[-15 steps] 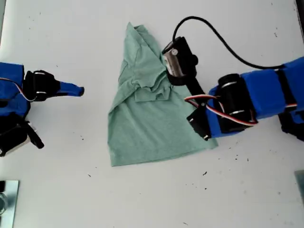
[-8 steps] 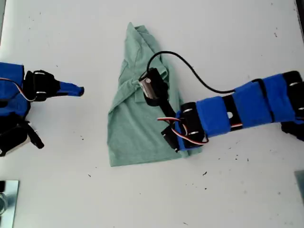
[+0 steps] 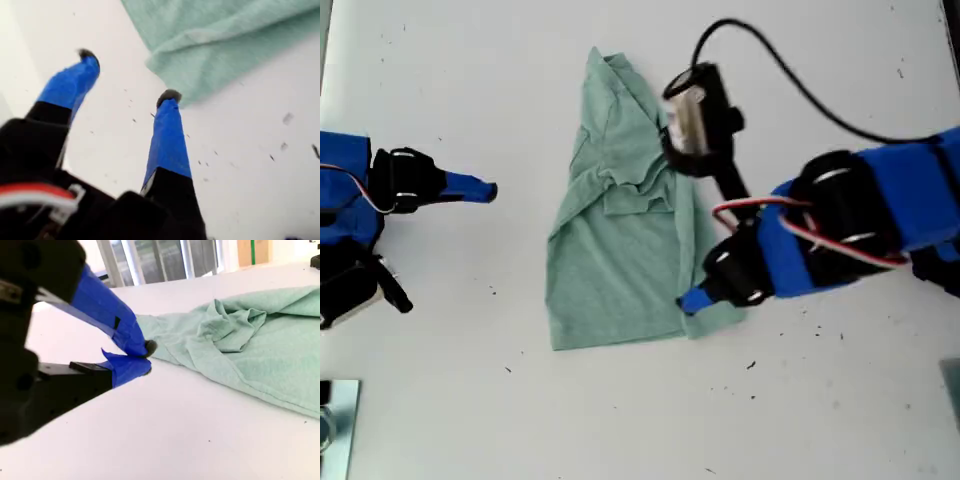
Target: Fold t shirt
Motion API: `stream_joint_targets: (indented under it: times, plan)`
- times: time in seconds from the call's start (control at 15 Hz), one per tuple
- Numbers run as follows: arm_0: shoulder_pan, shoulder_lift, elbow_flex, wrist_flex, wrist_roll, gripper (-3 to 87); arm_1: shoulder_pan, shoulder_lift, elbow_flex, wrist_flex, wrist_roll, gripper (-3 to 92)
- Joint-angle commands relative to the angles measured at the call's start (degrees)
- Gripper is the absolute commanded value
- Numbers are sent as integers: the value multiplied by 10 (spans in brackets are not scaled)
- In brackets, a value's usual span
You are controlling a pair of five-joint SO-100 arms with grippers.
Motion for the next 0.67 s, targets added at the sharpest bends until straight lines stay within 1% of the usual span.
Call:
stream_joint_targets:
  times: [0.0, 0.13, 0.2, 0.33, 0.47, 0.6]
  plan:
    - [11, 5, 7, 1, 5, -2, 69, 250, 273, -48, -18, 142]
    - [14, 5, 7, 1, 5, -2, 139, 481, 611, -216, -47, 32]
    - [14, 5, 7, 1, 5, -2, 165, 573, 725, -250, -49, 25]
    - [14, 5, 7, 1, 5, -2, 200, 670, 874, -276, -54, 25]
    - [14, 5, 8, 1, 4, -2, 224, 747, 981, -293, -61, 25]
    - [17, 21, 10, 6, 5, 12, 254, 897, 1053, -237, -68, 25]
